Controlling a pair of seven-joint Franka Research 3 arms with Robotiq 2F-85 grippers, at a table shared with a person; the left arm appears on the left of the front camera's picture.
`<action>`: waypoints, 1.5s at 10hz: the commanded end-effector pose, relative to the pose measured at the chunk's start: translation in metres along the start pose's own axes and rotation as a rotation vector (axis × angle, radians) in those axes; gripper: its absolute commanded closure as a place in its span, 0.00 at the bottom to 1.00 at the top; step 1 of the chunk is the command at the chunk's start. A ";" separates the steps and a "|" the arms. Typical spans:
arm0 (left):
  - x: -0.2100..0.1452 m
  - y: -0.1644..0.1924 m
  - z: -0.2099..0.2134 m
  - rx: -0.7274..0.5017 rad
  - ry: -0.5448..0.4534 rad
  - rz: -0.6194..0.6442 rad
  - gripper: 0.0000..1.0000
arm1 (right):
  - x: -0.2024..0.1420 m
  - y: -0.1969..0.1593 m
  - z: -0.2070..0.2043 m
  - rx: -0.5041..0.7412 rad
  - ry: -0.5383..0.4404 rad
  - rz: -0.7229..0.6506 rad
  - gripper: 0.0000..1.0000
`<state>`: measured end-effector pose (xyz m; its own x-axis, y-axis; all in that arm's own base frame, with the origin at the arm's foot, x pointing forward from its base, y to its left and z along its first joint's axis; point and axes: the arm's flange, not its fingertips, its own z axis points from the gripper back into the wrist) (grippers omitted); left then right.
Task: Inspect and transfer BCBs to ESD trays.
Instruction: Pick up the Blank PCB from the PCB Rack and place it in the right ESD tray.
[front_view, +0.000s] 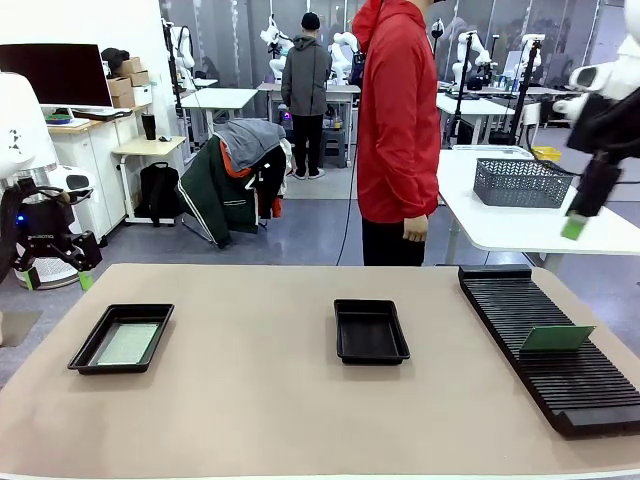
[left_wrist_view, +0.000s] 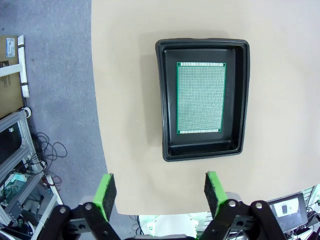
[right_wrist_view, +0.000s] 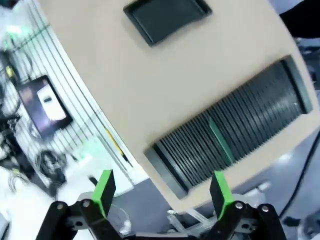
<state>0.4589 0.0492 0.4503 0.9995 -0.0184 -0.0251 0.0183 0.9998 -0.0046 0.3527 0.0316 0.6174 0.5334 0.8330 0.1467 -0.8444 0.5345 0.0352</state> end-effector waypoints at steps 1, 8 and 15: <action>-0.001 -0.001 0.000 -0.003 -0.004 0.001 0.06 | -0.023 -0.022 0.013 -0.026 0.044 0.166 0.00; -0.001 -0.001 0.000 -0.003 -0.004 0.001 0.06 | -0.080 -0.045 0.038 0.033 0.022 0.520 0.00; -0.001 -0.001 0.000 -0.003 -0.004 0.001 0.06 | -0.079 -0.045 0.035 0.008 0.029 0.533 0.00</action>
<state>0.4589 0.0492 0.4503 0.9995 -0.0185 -0.0252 0.0184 0.9998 -0.0046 0.3464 -0.0631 0.6398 0.0245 0.9928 0.1170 -0.9991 0.0283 -0.0312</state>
